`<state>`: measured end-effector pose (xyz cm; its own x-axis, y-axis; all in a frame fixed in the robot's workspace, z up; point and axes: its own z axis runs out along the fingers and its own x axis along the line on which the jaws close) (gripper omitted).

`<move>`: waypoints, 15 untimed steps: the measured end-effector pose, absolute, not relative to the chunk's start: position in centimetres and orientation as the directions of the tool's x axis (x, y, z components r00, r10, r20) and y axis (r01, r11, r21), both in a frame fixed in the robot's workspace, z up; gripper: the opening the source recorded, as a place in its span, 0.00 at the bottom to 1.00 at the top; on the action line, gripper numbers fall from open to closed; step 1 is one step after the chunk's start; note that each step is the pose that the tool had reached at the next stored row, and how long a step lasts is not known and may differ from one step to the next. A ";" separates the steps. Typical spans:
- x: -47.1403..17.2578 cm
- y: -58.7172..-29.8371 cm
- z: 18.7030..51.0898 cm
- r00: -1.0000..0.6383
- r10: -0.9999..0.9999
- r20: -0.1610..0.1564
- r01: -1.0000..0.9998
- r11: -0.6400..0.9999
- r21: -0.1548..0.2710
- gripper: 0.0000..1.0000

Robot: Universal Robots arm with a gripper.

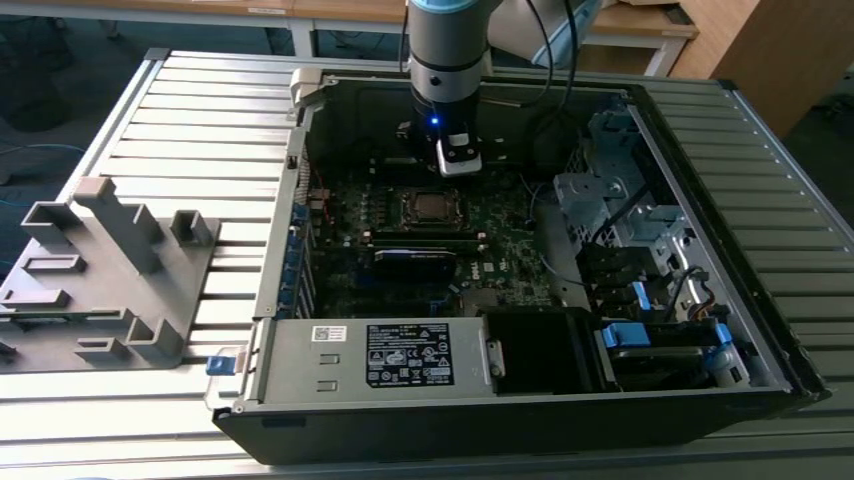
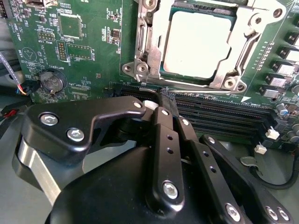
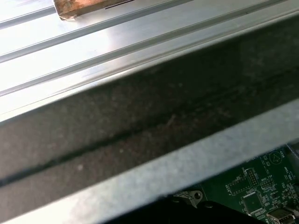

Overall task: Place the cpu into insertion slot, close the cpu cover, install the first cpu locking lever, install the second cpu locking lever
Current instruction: 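Install the first cpu locking lever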

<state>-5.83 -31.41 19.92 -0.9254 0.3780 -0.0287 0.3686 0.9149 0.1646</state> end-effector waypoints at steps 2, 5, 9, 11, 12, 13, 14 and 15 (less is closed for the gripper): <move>-5.8 -31.4 19.9 -0.925 0.378 -0.029 0.369 0.915 0.165 0.11; -5.8 -31.5 19.9 -0.925 0.378 -0.029 0.369 0.915 0.165 0.11; -5.8 -31.8 19.9 -0.925 0.378 -0.029 0.369 0.915 0.165 0.11; -5.8 -31.8 19.9 -0.925 0.378 -0.029 0.369 0.915 0.165 0.11; -5.8 -31.8 19.9 -0.925 0.378 -0.029 0.369 0.915 0.165 0.11; -5.8 -31.8 19.9 -0.925 0.378 -0.029 0.369 0.915 0.165 0.11; -5.8 -31.8 19.9 -0.925 0.378 -0.029 0.369 0.915 0.165 0.11; -5.8 -31.8 20.0 -0.925 0.378 -0.029 0.369 0.915 0.164 0.11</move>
